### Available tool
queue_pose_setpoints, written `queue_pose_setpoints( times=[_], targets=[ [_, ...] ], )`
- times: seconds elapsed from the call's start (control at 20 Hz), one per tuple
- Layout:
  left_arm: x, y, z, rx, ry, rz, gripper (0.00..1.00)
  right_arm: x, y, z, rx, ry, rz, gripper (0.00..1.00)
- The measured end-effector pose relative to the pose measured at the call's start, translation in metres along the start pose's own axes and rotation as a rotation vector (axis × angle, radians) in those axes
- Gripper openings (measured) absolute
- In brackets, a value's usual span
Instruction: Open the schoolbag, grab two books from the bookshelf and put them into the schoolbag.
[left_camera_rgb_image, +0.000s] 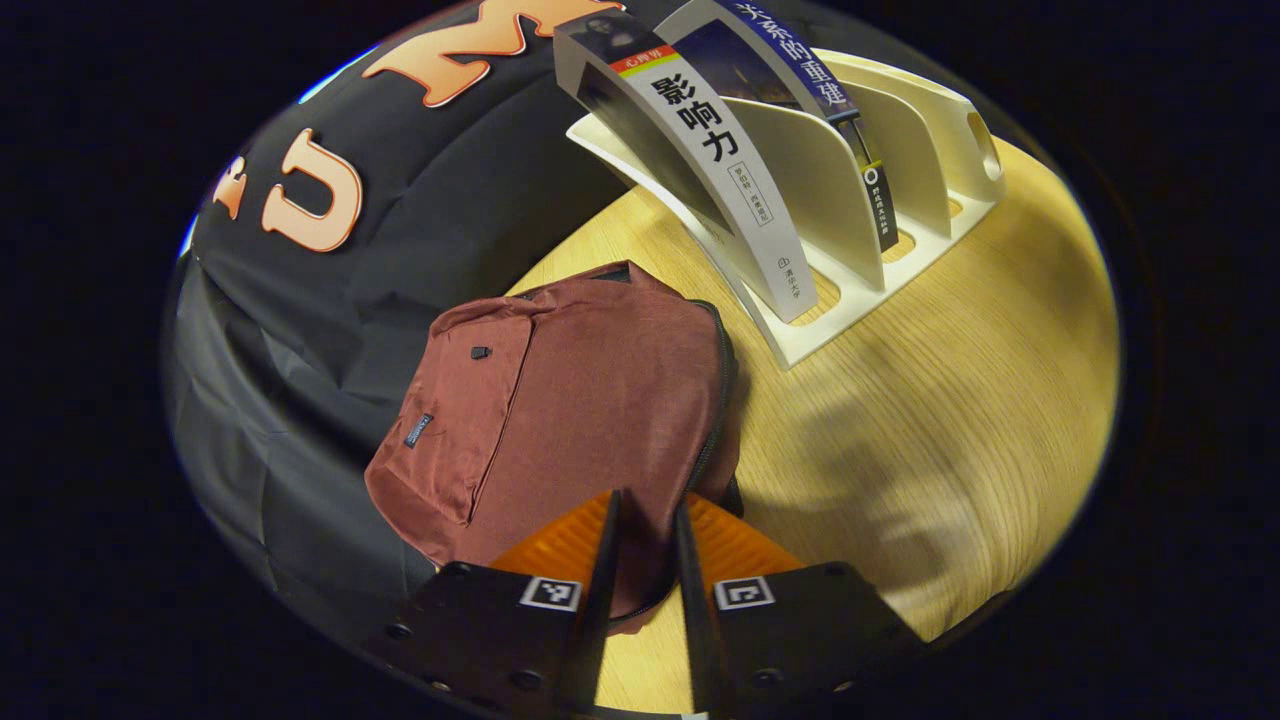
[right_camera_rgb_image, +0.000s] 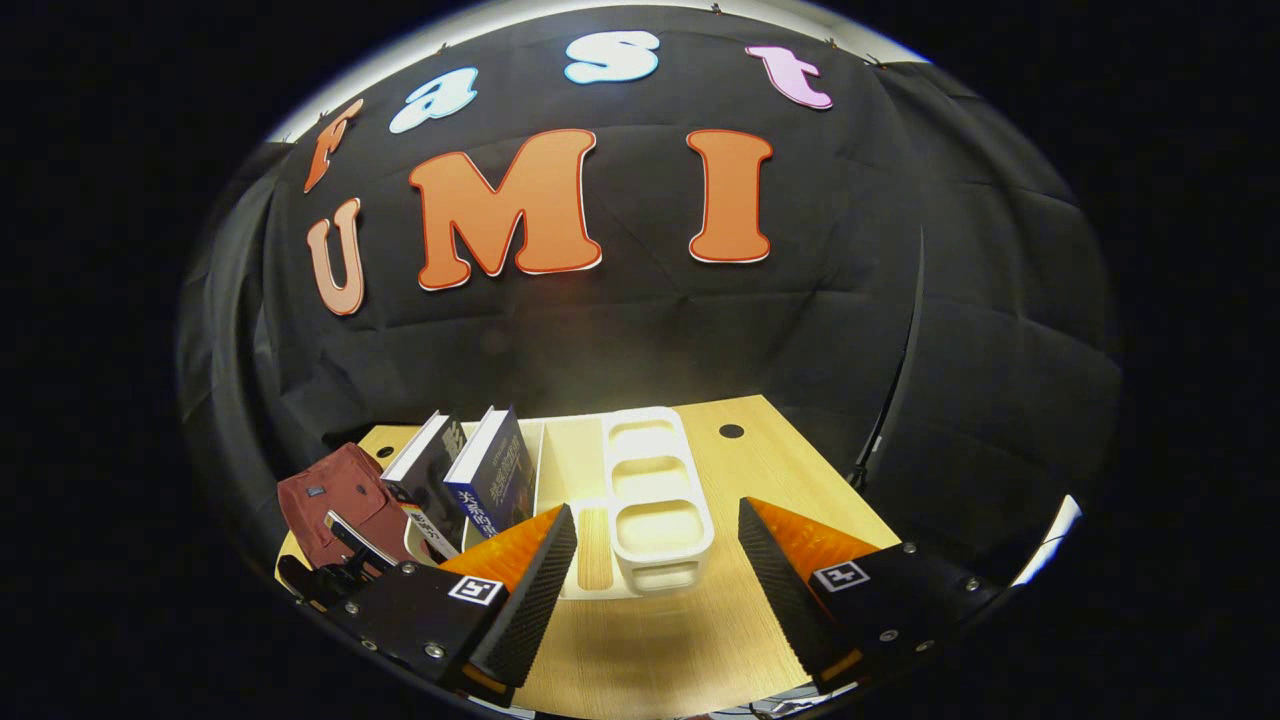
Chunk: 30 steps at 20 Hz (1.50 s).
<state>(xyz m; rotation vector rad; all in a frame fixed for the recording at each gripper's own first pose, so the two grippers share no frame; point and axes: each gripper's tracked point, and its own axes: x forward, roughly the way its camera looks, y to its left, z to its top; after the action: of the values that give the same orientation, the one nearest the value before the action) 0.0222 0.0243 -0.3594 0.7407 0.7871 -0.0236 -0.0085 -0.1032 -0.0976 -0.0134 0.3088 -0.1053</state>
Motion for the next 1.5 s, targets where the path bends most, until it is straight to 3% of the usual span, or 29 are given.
queue_pose_setpoints(
  times=[0.1,0.3,0.5,0.75,1.0,1.05,1.1,1.3,1.5],
  targets=[
    [-0.001,0.000,-0.002,0.075,0.036,-0.007,0.13,-0.001,0.000,0.002,0.016,-0.005,0.007,0.97],
    [0.001,0.001,0.000,0.136,0.045,-0.004,0.05,-0.003,-0.001,0.007,0.026,-0.021,0.022,0.97],
    [-0.001,0.003,0.000,0.136,0.041,-0.087,0.01,-0.006,0.003,0.015,0.051,-0.040,0.058,0.97],
    [-0.013,0.015,0.002,0.041,0.058,-0.204,0.01,0.000,0.018,0.025,0.078,-0.044,0.094,0.96],
    [-0.047,0.057,0.032,-0.027,0.018,-0.404,0.01,-0.003,0.082,0.032,0.127,-0.020,0.225,0.97],
    [-0.053,0.068,0.038,-0.029,0.007,-0.435,0.01,-0.002,0.092,0.034,0.137,-0.015,0.225,1.00],
    [-0.061,0.081,0.045,-0.028,-0.007,-0.460,0.01,-0.001,0.103,0.037,0.153,-0.019,0.224,0.96],
    [-0.075,0.135,0.063,0.001,-0.046,-0.545,0.01,-0.005,0.152,0.048,0.254,-0.018,0.285,0.96],
    [-0.075,0.186,0.072,0.105,-0.101,-0.556,0.01,0.002,0.174,0.059,0.249,-0.045,0.231,0.96]
  ],
)
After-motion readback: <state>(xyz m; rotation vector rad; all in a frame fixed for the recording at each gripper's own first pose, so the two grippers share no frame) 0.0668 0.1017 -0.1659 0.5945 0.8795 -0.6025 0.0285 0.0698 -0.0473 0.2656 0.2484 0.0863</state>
